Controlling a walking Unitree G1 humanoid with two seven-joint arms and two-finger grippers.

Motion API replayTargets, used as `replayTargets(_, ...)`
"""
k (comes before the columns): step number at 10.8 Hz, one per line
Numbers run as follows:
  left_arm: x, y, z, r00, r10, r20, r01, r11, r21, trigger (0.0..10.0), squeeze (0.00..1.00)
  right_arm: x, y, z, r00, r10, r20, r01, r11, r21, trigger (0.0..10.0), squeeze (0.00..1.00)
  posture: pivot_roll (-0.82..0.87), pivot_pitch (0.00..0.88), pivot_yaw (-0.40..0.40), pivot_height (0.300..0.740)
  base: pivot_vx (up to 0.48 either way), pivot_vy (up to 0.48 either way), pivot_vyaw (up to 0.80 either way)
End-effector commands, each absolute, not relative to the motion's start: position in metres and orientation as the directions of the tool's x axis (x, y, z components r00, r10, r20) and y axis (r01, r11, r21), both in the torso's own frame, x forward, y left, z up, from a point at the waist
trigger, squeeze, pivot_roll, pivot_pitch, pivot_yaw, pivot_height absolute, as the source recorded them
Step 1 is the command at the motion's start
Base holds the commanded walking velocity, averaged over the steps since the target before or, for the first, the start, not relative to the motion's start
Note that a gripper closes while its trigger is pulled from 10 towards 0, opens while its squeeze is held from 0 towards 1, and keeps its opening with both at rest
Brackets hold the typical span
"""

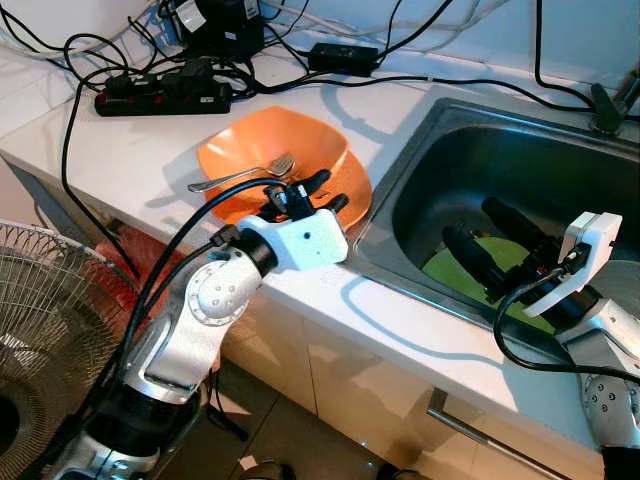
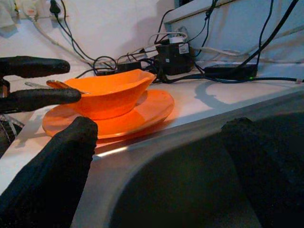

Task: Kitchen organization

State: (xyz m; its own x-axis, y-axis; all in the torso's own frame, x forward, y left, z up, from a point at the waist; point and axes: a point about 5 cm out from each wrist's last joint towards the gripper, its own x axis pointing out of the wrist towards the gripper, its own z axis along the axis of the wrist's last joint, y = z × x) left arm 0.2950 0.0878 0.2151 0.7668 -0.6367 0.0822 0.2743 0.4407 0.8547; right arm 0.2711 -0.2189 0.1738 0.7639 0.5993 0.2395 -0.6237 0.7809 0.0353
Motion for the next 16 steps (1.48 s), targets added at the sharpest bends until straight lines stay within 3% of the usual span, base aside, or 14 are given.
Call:
replayTargets(1,0.296,0.087,0.214,0.769,-0.635,0.078,0.268,0.431,0.862,0.0,0.00,0.271,-0.217,0.169,0.762,0.606,0.229,-0.631,0.774,0.050,10.0,0.00,0.04,0.128,0.067,0.740,0.000,0.000,0.00)
replayTargets(10,0.300,0.085,0.220,0.779,-0.619,0.099,0.228,0.427,0.875,0.0,0.00,0.274,-0.217,0.169,0.761,0.607,0.229,-0.632,0.774,0.048,10.0,0.00,0.04,0.114,0.061,0.740,0.000,0.000,0.00)
replayTargets(13,0.299,0.083,0.231,0.765,-0.613,0.198,0.203,0.522,0.829,0.0,0.00,0.275,-0.218,0.169,0.760,0.608,0.227,-0.633,0.773,0.048,10.0,0.00,0.04,0.106,0.058,0.740,0.000,0.000,0.00)
replayTargets(14,0.298,0.081,0.242,0.752,-0.603,0.265,0.215,0.606,0.766,9.3,0.00,0.275,-0.218,0.168,0.760,0.609,0.226,-0.633,0.772,0.048,10.0,0.00,0.04,0.105,0.057,0.740,0.000,0.000,0.00)
replayTargets(15,0.298,0.081,0.248,0.743,-0.597,0.302,0.222,0.647,0.730,10.0,0.00,0.275,-0.217,0.168,0.759,0.611,0.224,-0.635,0.771,0.048,10.0,0.00,0.04,0.105,0.057,0.740,0.000,0.000,0.00)
replayTargets(16,0.297,0.080,0.252,0.736,-0.593,0.326,0.208,0.657,0.724,10.0,0.00,0.275,-0.217,0.168,0.758,0.612,0.225,-0.636,0.770,0.049,10.0,0.00,0.04,0.110,0.054,0.740,0.000,0.000,0.00)
